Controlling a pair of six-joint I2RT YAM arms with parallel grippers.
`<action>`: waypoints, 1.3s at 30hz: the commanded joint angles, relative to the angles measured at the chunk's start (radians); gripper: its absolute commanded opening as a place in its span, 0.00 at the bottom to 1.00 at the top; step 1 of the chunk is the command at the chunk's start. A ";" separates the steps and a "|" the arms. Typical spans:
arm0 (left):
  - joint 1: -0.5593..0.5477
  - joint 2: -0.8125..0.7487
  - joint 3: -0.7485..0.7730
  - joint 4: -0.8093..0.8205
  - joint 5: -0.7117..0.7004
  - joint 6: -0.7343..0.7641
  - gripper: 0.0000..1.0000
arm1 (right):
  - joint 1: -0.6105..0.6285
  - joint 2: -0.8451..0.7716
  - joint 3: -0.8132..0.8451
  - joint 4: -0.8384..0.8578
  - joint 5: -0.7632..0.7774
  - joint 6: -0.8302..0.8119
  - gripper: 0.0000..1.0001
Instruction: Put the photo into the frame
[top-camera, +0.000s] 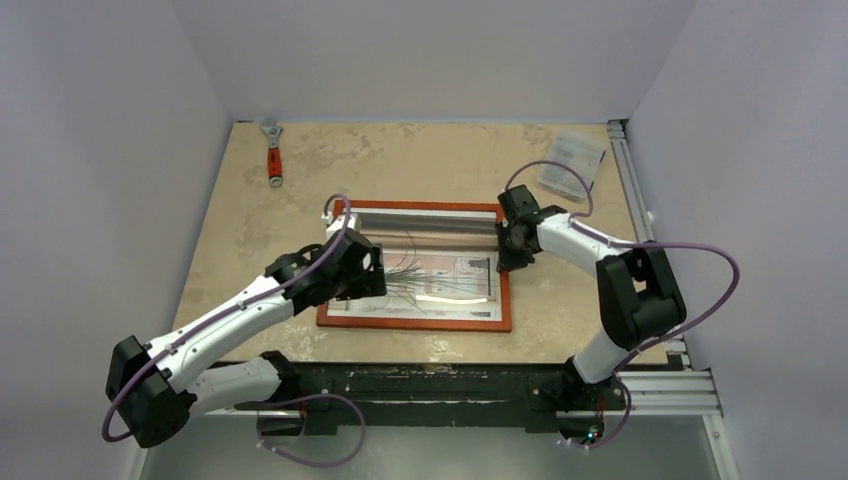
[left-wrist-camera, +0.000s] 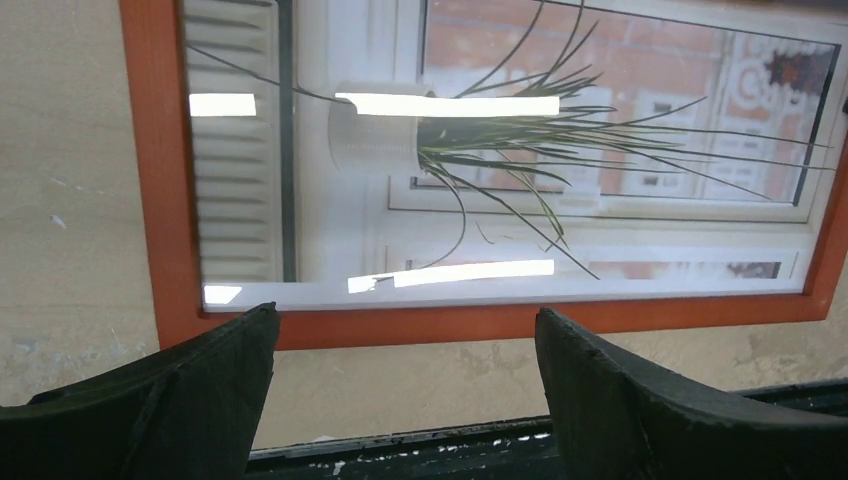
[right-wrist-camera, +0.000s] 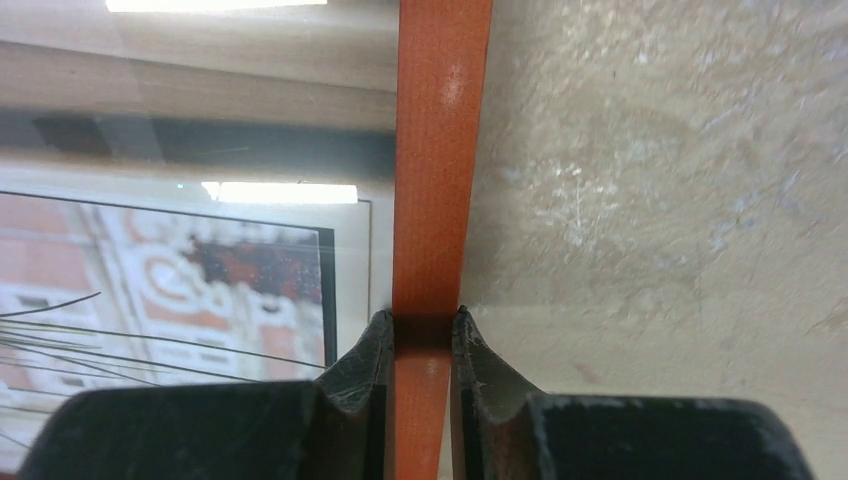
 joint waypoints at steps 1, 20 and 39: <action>0.090 -0.012 -0.015 0.007 0.038 0.038 0.96 | -0.017 0.030 0.131 -0.028 0.108 -0.102 0.00; 0.404 0.092 -0.182 0.170 0.228 0.040 1.00 | -0.155 0.194 0.285 0.046 -0.122 -0.149 0.21; 0.409 0.369 -0.016 0.167 0.036 0.104 1.00 | -0.155 -0.018 -0.032 0.097 -0.163 -0.061 0.99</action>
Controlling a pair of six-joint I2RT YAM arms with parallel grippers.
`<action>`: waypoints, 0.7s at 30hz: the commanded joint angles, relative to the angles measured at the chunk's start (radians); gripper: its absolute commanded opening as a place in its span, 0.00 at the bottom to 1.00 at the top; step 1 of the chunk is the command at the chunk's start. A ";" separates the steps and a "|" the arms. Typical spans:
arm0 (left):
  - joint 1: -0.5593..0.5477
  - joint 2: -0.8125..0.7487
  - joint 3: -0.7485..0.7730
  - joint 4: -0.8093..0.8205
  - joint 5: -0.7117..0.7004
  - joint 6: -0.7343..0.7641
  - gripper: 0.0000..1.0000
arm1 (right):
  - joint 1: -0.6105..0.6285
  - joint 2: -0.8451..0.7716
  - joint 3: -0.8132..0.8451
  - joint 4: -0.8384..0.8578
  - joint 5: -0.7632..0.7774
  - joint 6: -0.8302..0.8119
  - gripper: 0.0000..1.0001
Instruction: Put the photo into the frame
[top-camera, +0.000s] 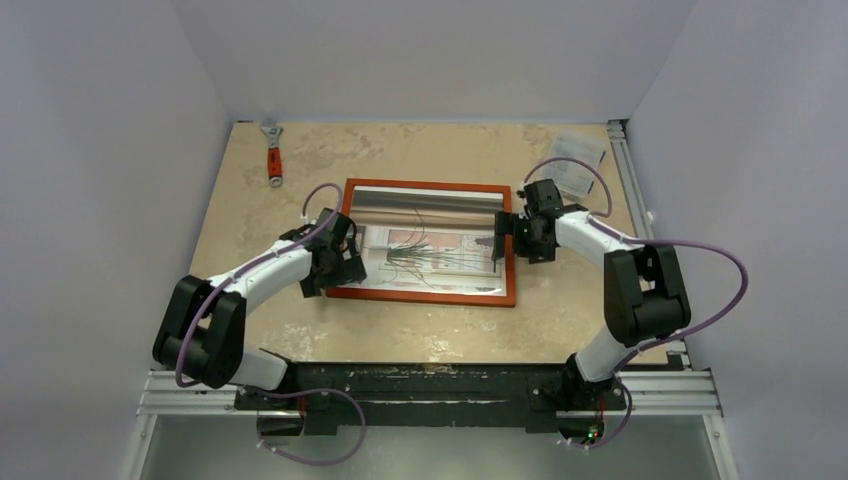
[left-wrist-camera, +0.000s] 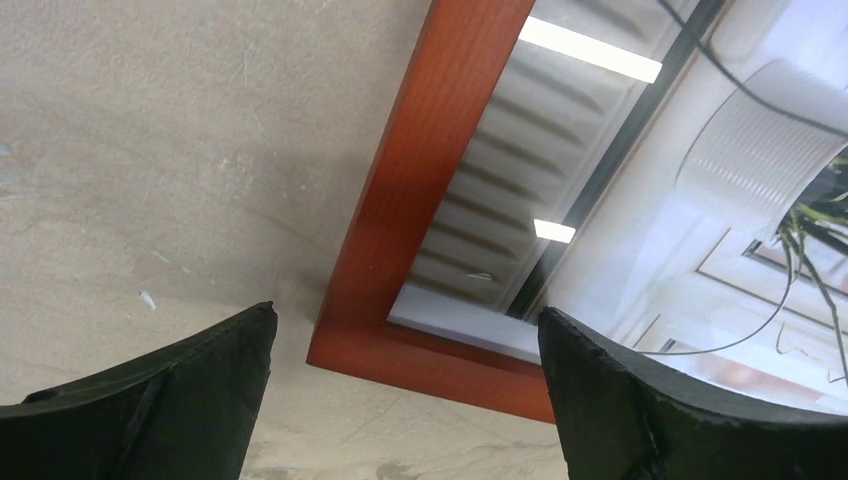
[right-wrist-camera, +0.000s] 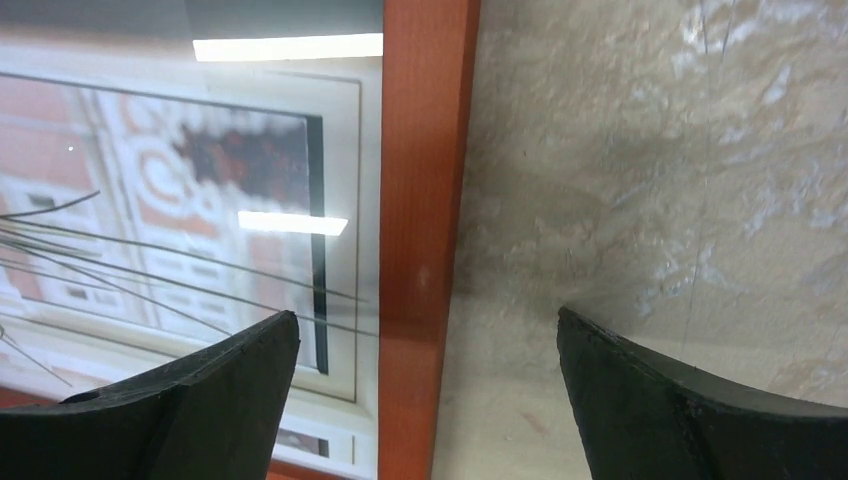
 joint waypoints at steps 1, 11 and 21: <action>0.006 0.035 0.055 0.028 -0.058 0.052 1.00 | -0.001 -0.074 -0.074 0.033 -0.035 0.042 0.99; 0.002 0.068 0.047 0.142 0.143 0.148 0.99 | 0.002 -0.081 -0.092 0.059 -0.157 0.049 0.99; -0.173 -0.090 -0.138 0.263 0.255 0.019 0.97 | 0.080 0.203 0.252 -0.038 -0.214 -0.029 0.99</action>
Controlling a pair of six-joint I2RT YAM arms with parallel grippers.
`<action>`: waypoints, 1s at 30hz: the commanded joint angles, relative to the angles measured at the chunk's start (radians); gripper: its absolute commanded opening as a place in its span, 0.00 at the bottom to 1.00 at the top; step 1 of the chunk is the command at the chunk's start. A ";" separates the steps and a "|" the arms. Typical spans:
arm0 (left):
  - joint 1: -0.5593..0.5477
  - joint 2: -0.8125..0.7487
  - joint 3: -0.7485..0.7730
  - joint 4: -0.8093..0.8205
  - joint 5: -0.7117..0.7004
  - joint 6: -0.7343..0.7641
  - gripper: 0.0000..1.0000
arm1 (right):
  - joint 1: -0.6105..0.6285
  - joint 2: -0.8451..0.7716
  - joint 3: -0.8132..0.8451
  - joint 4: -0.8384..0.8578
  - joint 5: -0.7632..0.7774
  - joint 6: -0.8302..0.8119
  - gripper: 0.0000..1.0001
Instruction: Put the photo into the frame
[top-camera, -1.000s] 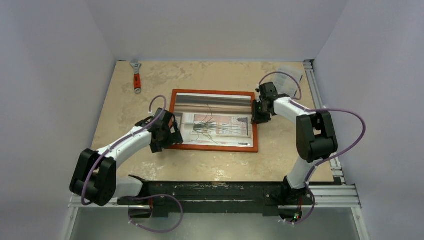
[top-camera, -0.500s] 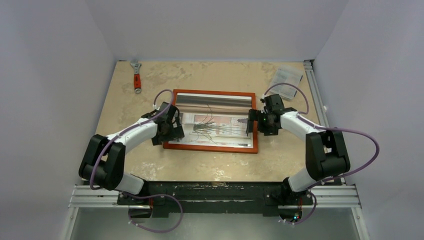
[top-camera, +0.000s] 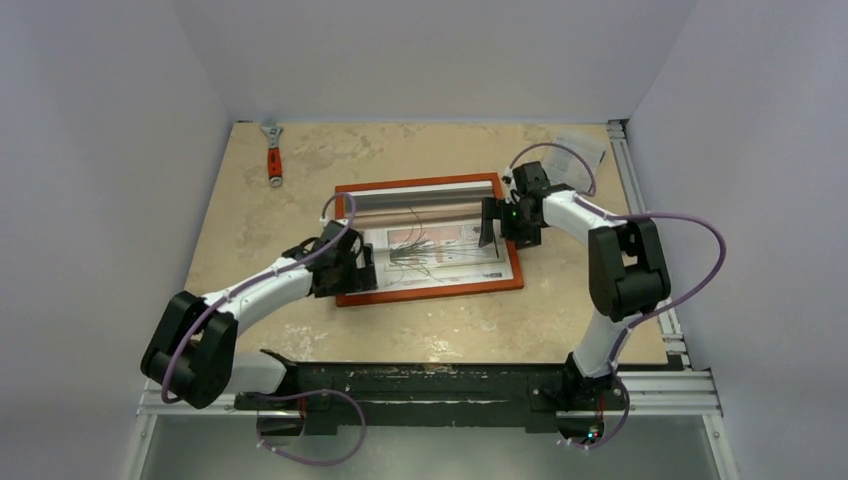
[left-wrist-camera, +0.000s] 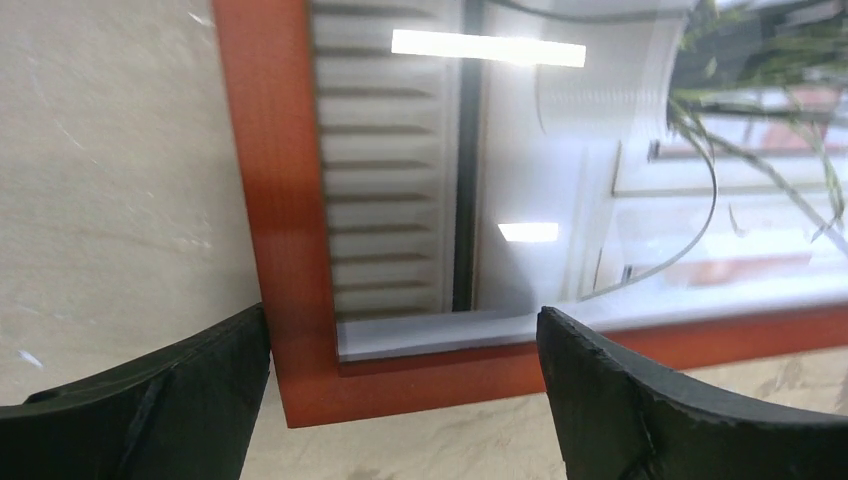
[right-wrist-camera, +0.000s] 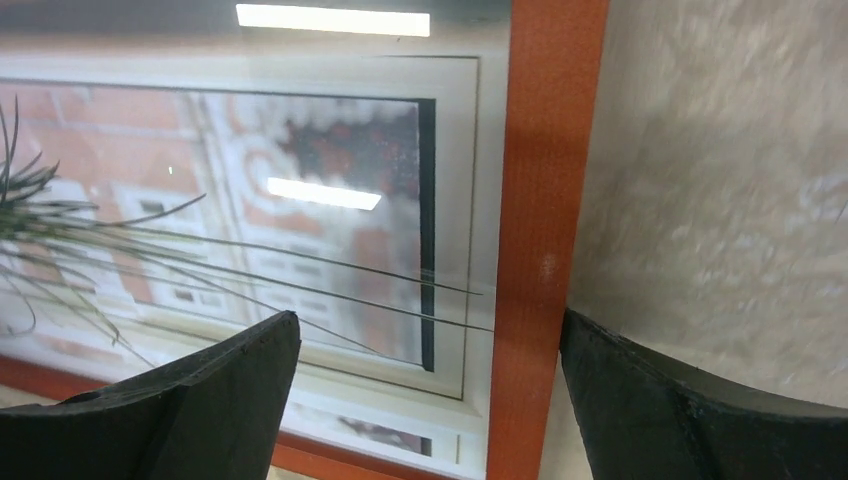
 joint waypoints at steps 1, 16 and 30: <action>-0.141 -0.046 -0.079 0.107 0.136 -0.123 0.96 | 0.066 0.129 0.178 -0.031 -0.070 -0.038 0.99; -0.643 0.121 -0.018 0.234 -0.017 -0.445 0.98 | 0.115 0.457 0.745 -0.159 0.178 -0.034 0.99; -0.666 -0.119 -0.021 0.041 -0.179 -0.452 1.00 | 0.106 -0.209 0.221 0.066 0.328 0.098 0.99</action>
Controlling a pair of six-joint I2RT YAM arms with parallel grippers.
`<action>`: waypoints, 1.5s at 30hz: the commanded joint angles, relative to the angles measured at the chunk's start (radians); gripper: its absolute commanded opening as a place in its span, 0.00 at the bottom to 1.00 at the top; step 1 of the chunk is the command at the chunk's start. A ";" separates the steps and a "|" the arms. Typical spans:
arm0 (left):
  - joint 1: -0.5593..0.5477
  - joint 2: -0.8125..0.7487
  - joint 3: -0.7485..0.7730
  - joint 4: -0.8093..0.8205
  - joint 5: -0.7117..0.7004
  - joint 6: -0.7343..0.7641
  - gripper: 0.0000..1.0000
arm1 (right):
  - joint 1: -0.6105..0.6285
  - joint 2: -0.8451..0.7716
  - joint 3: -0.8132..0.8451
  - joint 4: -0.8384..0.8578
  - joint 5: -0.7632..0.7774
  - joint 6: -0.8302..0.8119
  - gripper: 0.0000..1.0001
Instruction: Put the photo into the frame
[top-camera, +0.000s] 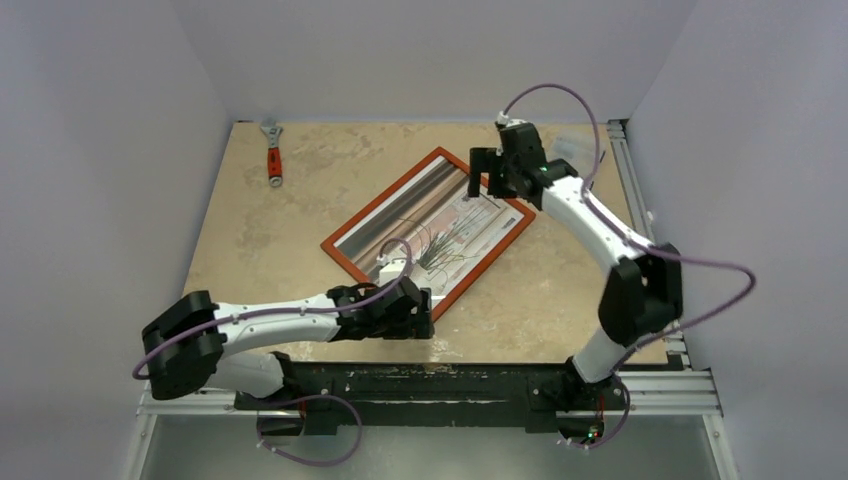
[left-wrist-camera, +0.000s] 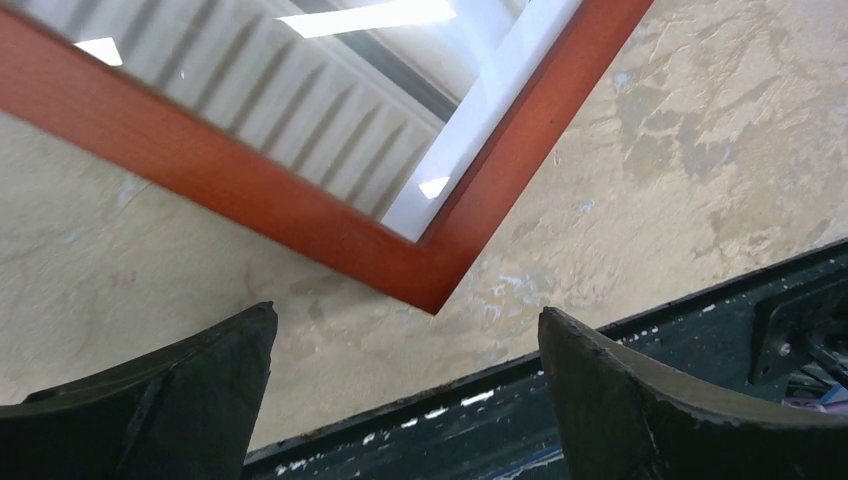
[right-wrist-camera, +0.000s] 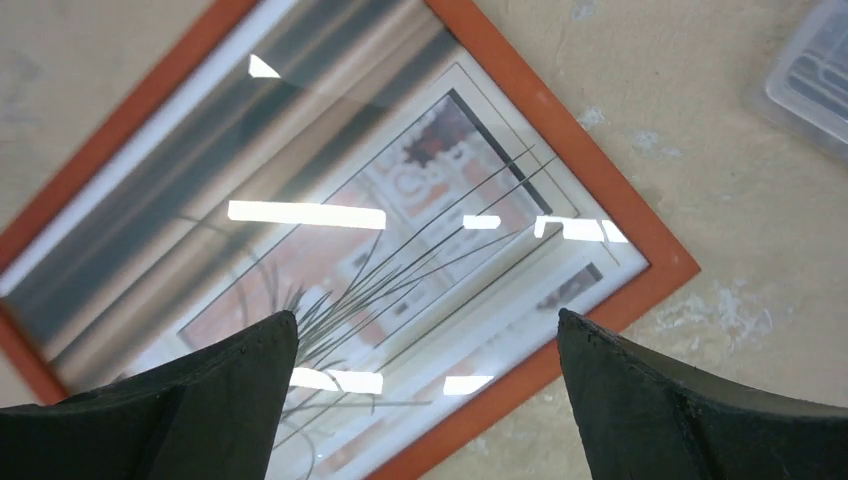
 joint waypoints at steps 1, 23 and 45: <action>0.000 -0.131 -0.008 -0.056 -0.050 -0.015 1.00 | -0.026 -0.293 -0.247 0.131 -0.021 0.129 0.99; 0.373 -0.412 0.209 -0.266 0.068 0.215 1.00 | 0.033 -0.295 -0.656 0.091 -0.243 0.335 0.92; 0.380 -0.451 0.276 -0.308 -0.021 0.264 1.00 | 0.122 0.064 -0.397 -0.067 0.095 0.241 0.38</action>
